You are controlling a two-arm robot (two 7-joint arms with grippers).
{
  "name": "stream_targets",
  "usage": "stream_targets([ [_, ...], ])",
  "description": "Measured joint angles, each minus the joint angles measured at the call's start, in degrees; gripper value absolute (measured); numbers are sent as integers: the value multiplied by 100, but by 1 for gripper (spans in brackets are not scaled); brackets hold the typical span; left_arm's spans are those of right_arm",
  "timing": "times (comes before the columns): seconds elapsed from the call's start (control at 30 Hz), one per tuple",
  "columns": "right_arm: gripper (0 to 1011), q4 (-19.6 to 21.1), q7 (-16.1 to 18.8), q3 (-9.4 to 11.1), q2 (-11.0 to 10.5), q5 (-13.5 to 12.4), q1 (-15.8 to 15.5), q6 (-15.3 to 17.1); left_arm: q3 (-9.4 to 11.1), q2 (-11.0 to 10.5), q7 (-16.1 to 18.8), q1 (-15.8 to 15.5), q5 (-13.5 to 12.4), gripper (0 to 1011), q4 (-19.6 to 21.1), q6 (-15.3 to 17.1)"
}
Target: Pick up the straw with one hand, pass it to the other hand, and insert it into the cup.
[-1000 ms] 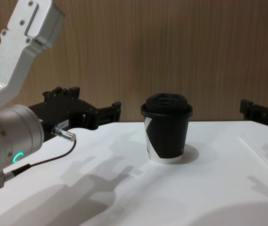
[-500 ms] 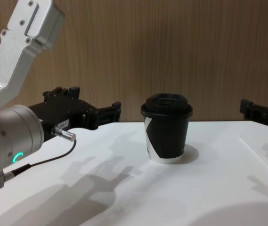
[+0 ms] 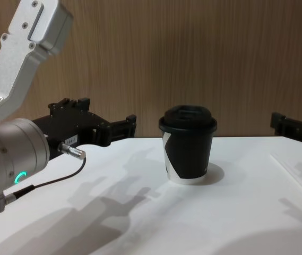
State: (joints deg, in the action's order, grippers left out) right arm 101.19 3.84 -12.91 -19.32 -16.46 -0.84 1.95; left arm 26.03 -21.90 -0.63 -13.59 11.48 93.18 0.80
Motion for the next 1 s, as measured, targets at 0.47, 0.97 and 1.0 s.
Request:
stream_targets([
  [0.47, 1001, -89, 87, 36, -70, 53, -2, 128, 0, 0, 0, 0, 0, 1000, 0, 0],
  [0.97, 1001, -122, 82, 118, -54, 74, -67, 512, 0, 0, 0, 0, 0, 1000, 0, 0],
  [1.0, 1001, -122, 76, 121, -48, 74, -72, 542, 0, 0, 0, 0, 0, 1000, 0, 0],
])
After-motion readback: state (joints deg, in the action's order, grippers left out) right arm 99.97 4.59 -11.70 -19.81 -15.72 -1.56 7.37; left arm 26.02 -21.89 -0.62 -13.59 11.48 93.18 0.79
